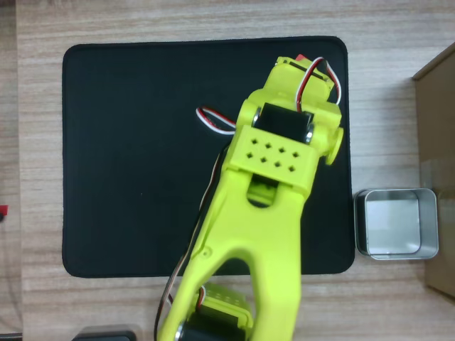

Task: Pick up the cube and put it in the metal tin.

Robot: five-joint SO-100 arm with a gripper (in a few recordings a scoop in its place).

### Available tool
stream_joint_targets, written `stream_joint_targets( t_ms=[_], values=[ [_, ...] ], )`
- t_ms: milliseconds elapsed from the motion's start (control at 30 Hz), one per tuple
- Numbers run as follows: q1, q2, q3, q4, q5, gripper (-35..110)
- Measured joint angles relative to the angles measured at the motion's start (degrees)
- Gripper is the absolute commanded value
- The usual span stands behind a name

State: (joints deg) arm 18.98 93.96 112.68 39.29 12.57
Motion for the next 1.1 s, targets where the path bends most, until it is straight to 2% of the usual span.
stream_joint_targets(
  t_ms=[267,533,633,933,1100],
  values=[
    [1.0,-11.0,-13.5,4.5,1.9,18],
    [0.2,-16.2,-16.0,4.5,1.9,18],
    [0.4,-16.2,-16.1,4.5,1.9,18],
    [0.4,-16.0,-14.1,2.4,1.8,0],
    [-0.7,-7.6,-5.2,-1.5,0.6,0]
  ],
)
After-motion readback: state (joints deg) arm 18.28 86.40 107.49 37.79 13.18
